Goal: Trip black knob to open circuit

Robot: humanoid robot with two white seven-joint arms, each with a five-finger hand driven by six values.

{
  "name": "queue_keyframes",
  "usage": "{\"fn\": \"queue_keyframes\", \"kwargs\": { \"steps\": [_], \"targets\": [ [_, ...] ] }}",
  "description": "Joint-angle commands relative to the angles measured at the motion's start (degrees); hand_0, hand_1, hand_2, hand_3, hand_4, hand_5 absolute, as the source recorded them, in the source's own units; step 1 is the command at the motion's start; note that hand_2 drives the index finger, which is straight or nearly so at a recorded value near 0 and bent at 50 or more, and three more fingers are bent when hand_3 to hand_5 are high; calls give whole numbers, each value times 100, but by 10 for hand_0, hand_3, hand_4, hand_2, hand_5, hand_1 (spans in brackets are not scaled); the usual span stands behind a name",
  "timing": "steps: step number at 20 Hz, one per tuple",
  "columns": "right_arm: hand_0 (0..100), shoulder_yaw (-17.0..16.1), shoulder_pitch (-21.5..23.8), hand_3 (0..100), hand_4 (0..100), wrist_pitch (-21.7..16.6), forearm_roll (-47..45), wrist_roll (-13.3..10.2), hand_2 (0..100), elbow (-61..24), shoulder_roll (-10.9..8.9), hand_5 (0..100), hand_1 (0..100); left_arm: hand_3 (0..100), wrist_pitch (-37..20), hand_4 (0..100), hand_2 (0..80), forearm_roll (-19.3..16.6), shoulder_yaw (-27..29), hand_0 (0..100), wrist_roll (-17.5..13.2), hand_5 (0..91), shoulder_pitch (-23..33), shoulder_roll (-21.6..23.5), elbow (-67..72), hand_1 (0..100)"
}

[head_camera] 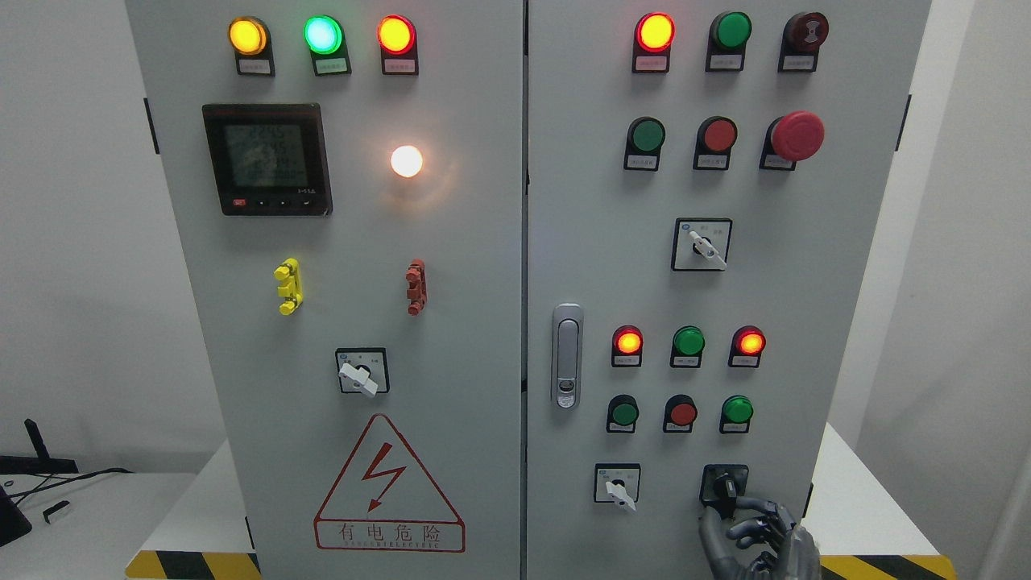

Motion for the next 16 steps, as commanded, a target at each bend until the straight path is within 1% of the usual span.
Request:
{"fn": "queue_keyframes", "kwargs": {
  "steps": [1, 6, 16],
  "targets": [
    [323, 8, 0, 748, 775, 4, 8, 5, 474, 7, 0, 905, 769, 0, 2, 0, 0, -176, 0, 120, -4, 0, 0, 4, -3, 389],
    [329, -1, -9, 748, 774, 101, 8, 5, 468, 7, 0, 905, 772, 0, 2, 0, 0, -176, 0, 120, -4, 0, 0, 4, -3, 389],
    [338, -18, -53, 759, 779, 101, 8, 5, 481, 16, 0, 910, 761, 0, 2, 0, 0, -176, 0, 120, -4, 0, 0, -5, -3, 389]
  ]
}}
